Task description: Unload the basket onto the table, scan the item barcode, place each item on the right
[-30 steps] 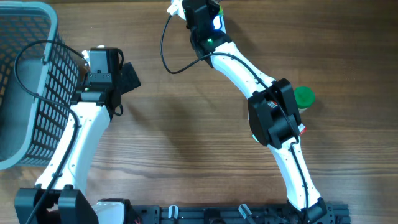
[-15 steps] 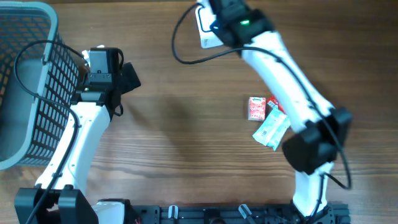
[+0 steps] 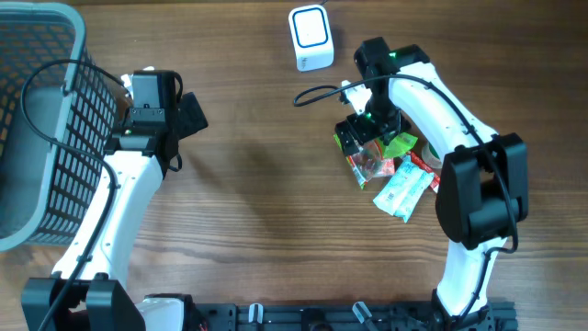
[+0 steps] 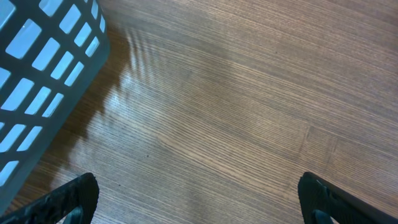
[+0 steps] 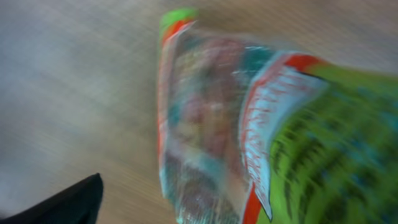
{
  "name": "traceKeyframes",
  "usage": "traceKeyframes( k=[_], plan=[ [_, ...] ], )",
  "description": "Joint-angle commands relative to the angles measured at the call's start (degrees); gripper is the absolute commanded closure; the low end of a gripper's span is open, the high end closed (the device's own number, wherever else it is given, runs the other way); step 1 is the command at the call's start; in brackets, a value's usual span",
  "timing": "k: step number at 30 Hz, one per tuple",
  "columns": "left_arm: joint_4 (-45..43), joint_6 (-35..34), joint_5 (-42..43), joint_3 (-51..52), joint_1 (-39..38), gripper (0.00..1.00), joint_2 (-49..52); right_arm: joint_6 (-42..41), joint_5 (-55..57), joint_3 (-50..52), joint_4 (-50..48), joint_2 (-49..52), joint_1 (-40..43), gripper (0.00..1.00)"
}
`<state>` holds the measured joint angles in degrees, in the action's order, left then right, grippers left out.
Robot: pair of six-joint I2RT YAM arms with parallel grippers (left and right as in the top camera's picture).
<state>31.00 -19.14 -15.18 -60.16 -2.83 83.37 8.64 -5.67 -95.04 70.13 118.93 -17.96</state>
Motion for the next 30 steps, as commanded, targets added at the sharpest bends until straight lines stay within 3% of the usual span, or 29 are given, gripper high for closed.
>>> traceKeyframes(
  k=[1,8,19,20,21,22,24,25,26,27,28,30],
  plan=[
    [-0.15,0.72,-0.74,-0.39,0.11,0.0,0.33,-4.52,6.99,-0.68,-2.54,-6.88,-0.17,0.0],
    [-0.15,0.72,-0.74,-0.39,0.11,0.0,0.33,-13.09,14.27,-0.68,-2.12,-18.4,-0.02,0.0],
    [-0.15,0.72,-0.74,-0.39,0.11,0.0,0.33,-13.29,7.85,-0.09,4.96,-18.6,-0.02,0.0],
    [-0.15,0.72,-0.74,-0.39,0.11,0.0,0.33,-12.98,6.93,-0.09,4.96,-18.6,-0.02,0.08],
    [-0.15,0.72,-0.74,-0.39,0.11,0.0,0.33,-12.44,6.84,-0.09,5.01,-18.6,-0.02,0.4],
    [-0.15,0.72,-0.74,-0.39,0.11,0.0,0.33,-11.65,6.84,-0.09,4.96,-18.6,-0.02,0.94],
    [-0.15,0.74,-0.74,-0.39,0.11,0.0,0.33,-11.78,5.86,-0.09,5.22,-18.6,-0.02,0.96],
    [-0.15,0.72,-0.74,-0.39,0.11,0.0,0.33,-11.67,5.55,-0.09,5.07,-18.6,-0.02,0.85],
    [-0.15,0.72,-0.74,-0.39,0.11,0.0,0.33,-11.67,5.57,-0.09,4.96,-18.6,-0.02,0.18],
    [-0.15,0.72,-0.74,-0.39,0.11,0.0,0.33,-11.69,5.57,-0.09,4.98,-18.6,-0.02,0.05],
    [-0.15,0.72,-0.74,-0.39,0.11,0.0,0.33,-11.65,5.6,-0.09,4.96,-18.6,-0.02,0.0],
    [-0.15,0.72,-0.74,-0.39,0.11,0.0,0.33,-11.69,5.57,-0.09,5.03,-18.6,-0.02,0.0]
  ],
)
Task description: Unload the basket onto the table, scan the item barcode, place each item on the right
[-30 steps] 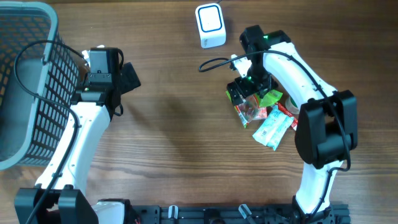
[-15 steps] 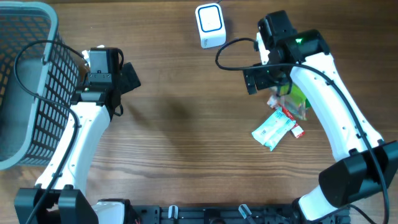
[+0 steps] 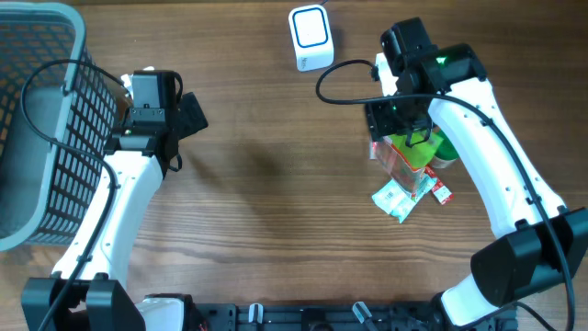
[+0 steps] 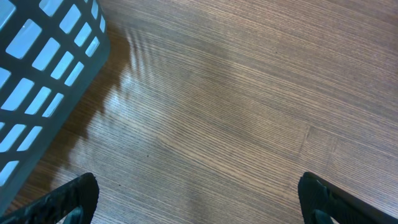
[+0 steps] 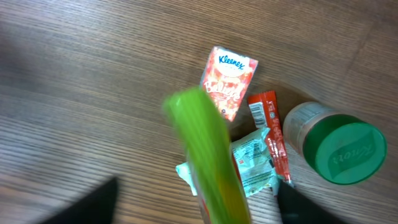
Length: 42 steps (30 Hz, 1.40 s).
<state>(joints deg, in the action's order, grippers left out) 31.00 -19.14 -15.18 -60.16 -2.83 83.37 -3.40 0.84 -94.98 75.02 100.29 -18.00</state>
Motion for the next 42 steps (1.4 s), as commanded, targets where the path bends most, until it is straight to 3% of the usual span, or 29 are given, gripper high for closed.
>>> traceKeyframes(
  k=[1,3,5,7,9,10,11,12,16,19,33,42],
  plan=[
    [-0.15,0.72,-0.74,-0.39,0.11,0.0,0.33,-1.29,-1.53,-0.15,1.36,0.04,0.02,0.0],
    [-0.15,0.72,-0.74,-0.39,0.11,0.0,0.33,-3.15,-3.87,-0.15,5.27,-0.02,-0.37,0.0],
    [-0.15,0.72,-0.74,-0.39,0.11,0.0,0.33,-4.39,3.1,-0.13,2.27,0.0,-0.35,0.0],
    [-0.15,0.72,-0.74,-0.39,0.11,0.0,0.33,-14.01,10.69,-0.28,1.75,0.04,-0.31,0.0],
    [-0.15,0.72,-0.74,-0.39,0.11,0.0,0.33,-19.12,6.67,-0.24,6.03,-0.46,-1.88,0.0],
    [-0.15,0.72,-0.74,-0.39,0.11,0.0,0.33,-16.98,11.82,-0.17,5.57,-0.44,-3.76,0.0],
    [-0.15,0.72,-0.74,-0.39,0.11,0.0,0.33,-17.51,24.26,-0.13,4.17,-0.33,-5.46,0.0],
    [-0.15,0.72,-0.74,-0.39,0.11,0.0,0.33,-19.23,27.85,-0.15,3.85,-0.35,-5.79,0.01],
    [-0.15,0.74,-0.74,-0.39,0.11,0.0,0.33,-14.58,15.04,-0.13,0.87,-0.22,-5.46,0.0],
    [-0.15,0.72,-0.74,-0.39,0.11,0.0,0.33,-14.16,12.48,-0.13,-0.83,-0.22,-5.4,0.0],
    [-0.15,0.72,-0.74,-0.39,0.11,0.0,0.33,-14.19,12.33,-0.13,-18.73,-0.22,-5.4,0.0],
    [-0.15,0.74,-0.74,-0.39,0.11,0.0,0.33,-14.23,12.28,-0.13,-22.53,-0.22,-5.4,0.0]
  ],
)
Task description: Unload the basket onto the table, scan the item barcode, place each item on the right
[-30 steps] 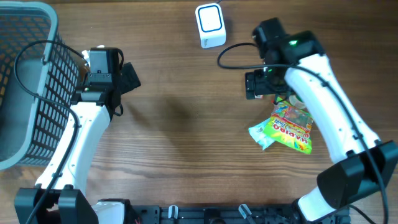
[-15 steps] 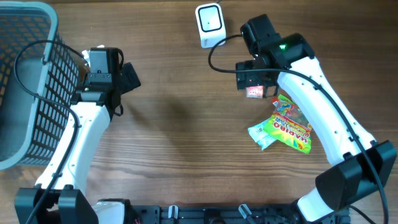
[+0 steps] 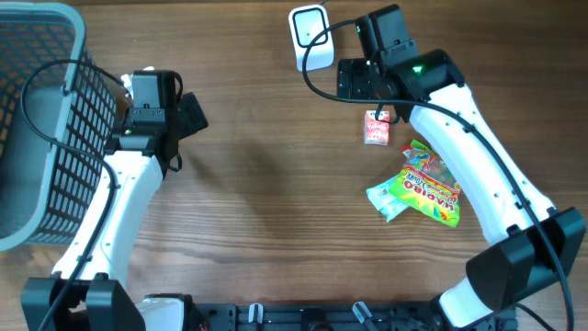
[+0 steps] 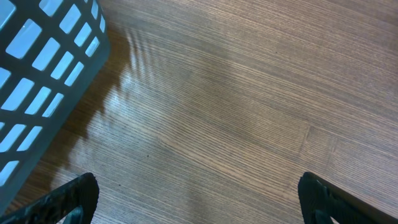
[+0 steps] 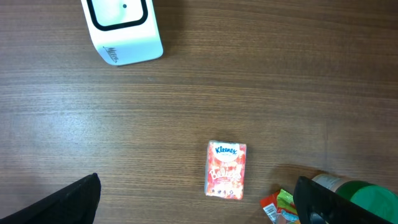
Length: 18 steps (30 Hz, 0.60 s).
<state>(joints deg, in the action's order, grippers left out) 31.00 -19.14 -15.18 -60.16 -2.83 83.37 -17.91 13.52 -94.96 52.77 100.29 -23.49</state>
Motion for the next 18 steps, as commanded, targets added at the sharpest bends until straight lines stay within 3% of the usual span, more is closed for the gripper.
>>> traceKeyframes(
  k=[1,6,18],
  plan=[
    [-0.15,0.72,-0.74,-0.39,0.11,0.0,0.33,0.31,-0.35,-0.15,-0.26,-0.22,0.26,0.0],
    [-0.15,0.72,-0.74,-0.39,0.11,0.0,0.33,0.28,-0.35,-0.15,-0.24,-2.99,-0.35,0.0],
    [-0.15,0.72,-0.74,-0.39,0.11,0.0,0.33,1.7,0.96,-0.15,-0.22,-29.49,-1.27,0.0]
  ],
)
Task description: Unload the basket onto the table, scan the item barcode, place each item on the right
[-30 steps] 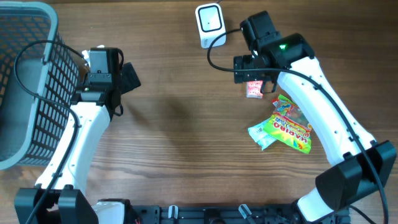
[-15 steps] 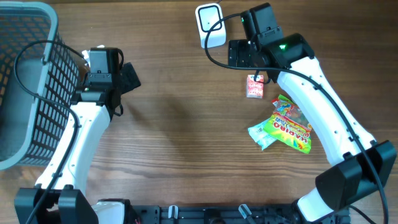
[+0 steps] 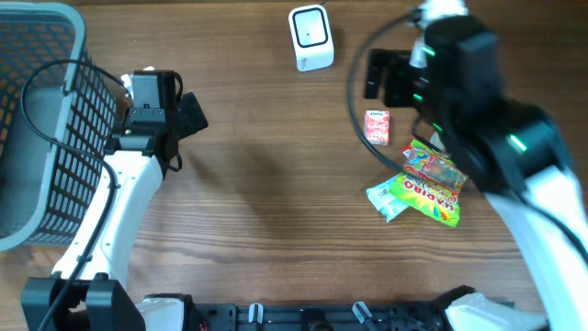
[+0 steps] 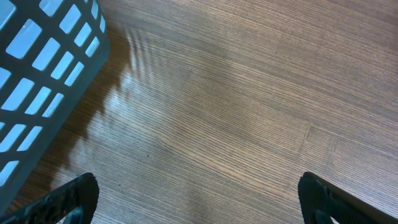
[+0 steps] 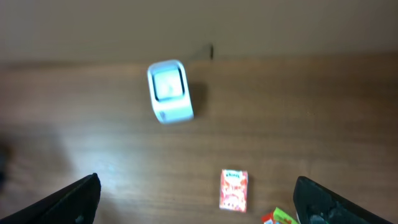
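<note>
The white barcode scanner [image 3: 310,37] stands at the table's far edge and shows small in the right wrist view [image 5: 170,91]. A red tissue pack [image 3: 377,127] lies flat below and right of it [image 5: 234,190]. A colourful candy bag [image 3: 432,184] lies over a teal packet [image 3: 384,199]. My right gripper [image 3: 378,75] hangs high above the table, open and empty [image 5: 199,200], with both fingers [image 5: 74,198] wide apart. My left gripper [image 3: 191,115] stands open over bare wood [image 4: 199,200].
A grey mesh basket [image 3: 41,119] fills the far left, and its corner shows beside my left fingers [image 4: 43,68]. The raised right arm [image 3: 496,119] covers part of the item pile in the overhead view.
My right gripper has risen much higher; the scanner and tissue pack now look small and far below it. It stays open and empty. The left arm and the items have not moved.
My right gripper was first down at the pile, close on the candy bag. Then it held the bag upright above the pile. Later the bag lay flat on the packets, with the gripper open near the scanner. Now it is open high above.
</note>
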{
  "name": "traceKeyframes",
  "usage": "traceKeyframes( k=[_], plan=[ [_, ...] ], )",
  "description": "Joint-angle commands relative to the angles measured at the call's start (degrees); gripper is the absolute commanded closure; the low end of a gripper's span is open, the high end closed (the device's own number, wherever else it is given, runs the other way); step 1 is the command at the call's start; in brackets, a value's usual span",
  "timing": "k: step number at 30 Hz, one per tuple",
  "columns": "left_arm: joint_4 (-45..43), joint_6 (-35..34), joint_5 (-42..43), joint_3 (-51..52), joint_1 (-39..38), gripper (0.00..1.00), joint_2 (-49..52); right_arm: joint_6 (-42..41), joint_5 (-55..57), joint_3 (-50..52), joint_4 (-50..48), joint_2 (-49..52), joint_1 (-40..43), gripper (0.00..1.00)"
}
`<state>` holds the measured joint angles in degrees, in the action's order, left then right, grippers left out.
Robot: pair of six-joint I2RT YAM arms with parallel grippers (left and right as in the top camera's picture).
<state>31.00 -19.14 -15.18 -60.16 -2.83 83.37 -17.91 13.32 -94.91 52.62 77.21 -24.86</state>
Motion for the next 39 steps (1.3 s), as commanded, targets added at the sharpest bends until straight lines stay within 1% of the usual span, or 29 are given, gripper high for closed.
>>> traceKeyframes(
  k=[1,4,6,9,11,14,18,19,21,22,24,25,27,28,29,32,35,39],
  plan=[
    [-0.15,0.72,-0.74,-0.39,0.11,0.0,0.33,1.79,1.2,-0.2,0.07,-9.51,0.5,0.0],
    [-0.15,0.72,-0.74,-0.39,0.11,0.0,0.33,1.86,1.25,-0.2,1.11,-15.47,1.16,0.0],
    [-0.15,0.72,-0.74,-0.39,0.11,0.0,0.33,2.93,3.69,-0.2,1.22,-20.24,2.1,0.0],
    [-0.15,0.72,-0.74,-0.39,0.11,0.0,0.33,2.84,4.15,-0.02,2.38,-25.77,4.68,0.0],
    [-0.15,0.72,-0.74,-0.39,0.11,0.0,0.33,2.84,3.13,2.1,2.4,-30.4,7.3,0.0],
    [-0.15,0.72,-0.74,-0.39,0.11,0.0,0.33,2.78,1.7,8.72,2.16,-38.42,10.88,0.0],
    [-0.15,0.72,-0.74,-0.39,0.11,0.0,0.33,2.89,0.44,23.17,-1.22,-51.23,16.17,0.01],
    [-0.15,0.72,-0.74,-0.39,0.11,0.0,0.33,2.89,0.2,27.23,-3.63,-54.34,17.35,0.0],
    [-0.15,0.72,-0.74,-0.39,0.11,0.0,0.33,3.19,-1.55,37.16,-11.67,-61.64,19.89,0.0],
    [-0.15,0.72,-0.74,-0.39,0.11,0.0,0.33,4.22,-3.06,40.46,-15.06,-63.95,20.72,0.0],
    [-0.15,0.72,-0.74,-0.39,0.11,0.0,0.33,7.61,-8.37,48.26,-24.74,-68.96,22.4,0.0],
    [-0.15,0.72,-0.74,-0.39,0.11,0.0,0.33,9.6,-12.13,53.64,-32.3,-71.78,23.32,0.0],
    [-0.15,0.72,-0.74,-0.39,0.11,0.0,0.33,10.88,-16.79,61.96,-44.39,-74.9,24.3,0.0],
    [-0.15,0.72,-0.74,-0.39,0.11,0.0,0.33,10.86,-17.81,64.92,-48.7,-75.67,24.48,0.0],
    [-0.15,0.72,-0.74,-0.39,0.11,0.0,0.33,10.88,-18.91,69.46,-55.15,-76.5,24.52,0.0],
    [-0.15,0.72,-0.74,-0.39,0.11,0.0,0.33,10.19,-20.44,79.47,-66.95,-77.0,24.5,0.0],
    [-0.15,0.72,-0.74,-0.39,0.11,0.0,0.33,9.44,-21.11,86.66,-71.28,-77.0,24.5,0.0],
    [-0.15,0.72,-0.74,-0.39,0.11,0.0,0.33,8.74,-20.92,91.97,-71.65,-77.02,24.5,0.0]
  ],
)
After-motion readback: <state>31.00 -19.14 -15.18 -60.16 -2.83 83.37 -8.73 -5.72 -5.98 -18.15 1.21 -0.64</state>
